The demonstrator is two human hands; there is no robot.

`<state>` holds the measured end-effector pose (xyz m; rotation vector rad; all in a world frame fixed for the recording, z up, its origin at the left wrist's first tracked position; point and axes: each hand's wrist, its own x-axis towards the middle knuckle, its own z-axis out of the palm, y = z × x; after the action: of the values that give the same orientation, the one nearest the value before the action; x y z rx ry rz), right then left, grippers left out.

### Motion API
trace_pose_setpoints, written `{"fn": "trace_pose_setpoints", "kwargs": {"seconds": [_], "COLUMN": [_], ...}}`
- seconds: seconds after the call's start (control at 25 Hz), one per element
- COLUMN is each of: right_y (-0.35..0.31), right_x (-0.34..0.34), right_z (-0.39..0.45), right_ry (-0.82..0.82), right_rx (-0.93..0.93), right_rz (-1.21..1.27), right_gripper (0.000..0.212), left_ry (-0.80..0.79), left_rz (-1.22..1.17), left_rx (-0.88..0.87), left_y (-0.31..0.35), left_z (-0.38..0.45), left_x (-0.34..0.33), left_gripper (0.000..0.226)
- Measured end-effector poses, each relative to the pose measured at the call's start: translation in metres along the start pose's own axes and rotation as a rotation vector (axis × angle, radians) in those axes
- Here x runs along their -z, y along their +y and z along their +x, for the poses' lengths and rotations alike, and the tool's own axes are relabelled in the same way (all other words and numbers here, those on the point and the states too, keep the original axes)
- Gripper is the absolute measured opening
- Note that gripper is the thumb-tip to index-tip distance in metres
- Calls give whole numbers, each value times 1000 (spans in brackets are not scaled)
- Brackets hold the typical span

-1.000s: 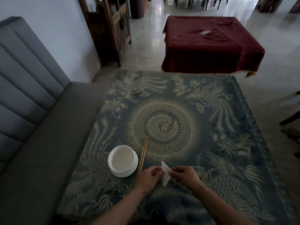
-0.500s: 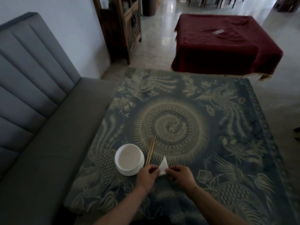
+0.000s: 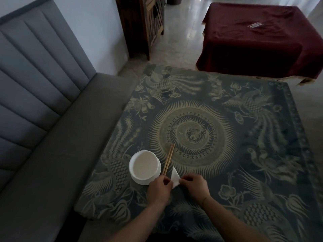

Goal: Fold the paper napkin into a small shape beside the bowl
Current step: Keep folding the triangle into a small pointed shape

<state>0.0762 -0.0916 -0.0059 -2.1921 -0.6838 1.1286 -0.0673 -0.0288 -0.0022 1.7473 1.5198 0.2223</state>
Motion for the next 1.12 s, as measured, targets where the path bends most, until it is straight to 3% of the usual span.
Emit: {"fn": "trace_pose_setpoints", "kwargs": {"seconds": [0.4, 1.12], "right_y": [-7, -15], "right_x": [-9, -16], "right_z": [4, 1], "right_ry": [47, 110], "right_rx": [49, 32], "right_rz": [-137, -332], "right_gripper": [5, 13], "left_ry": [111, 70], "left_rz": [251, 478], "left_rx": [-132, -271], "left_y": [-3, -6], "left_z": [-4, -7], "left_x": [-8, -6], "left_gripper": [15, 19]}}
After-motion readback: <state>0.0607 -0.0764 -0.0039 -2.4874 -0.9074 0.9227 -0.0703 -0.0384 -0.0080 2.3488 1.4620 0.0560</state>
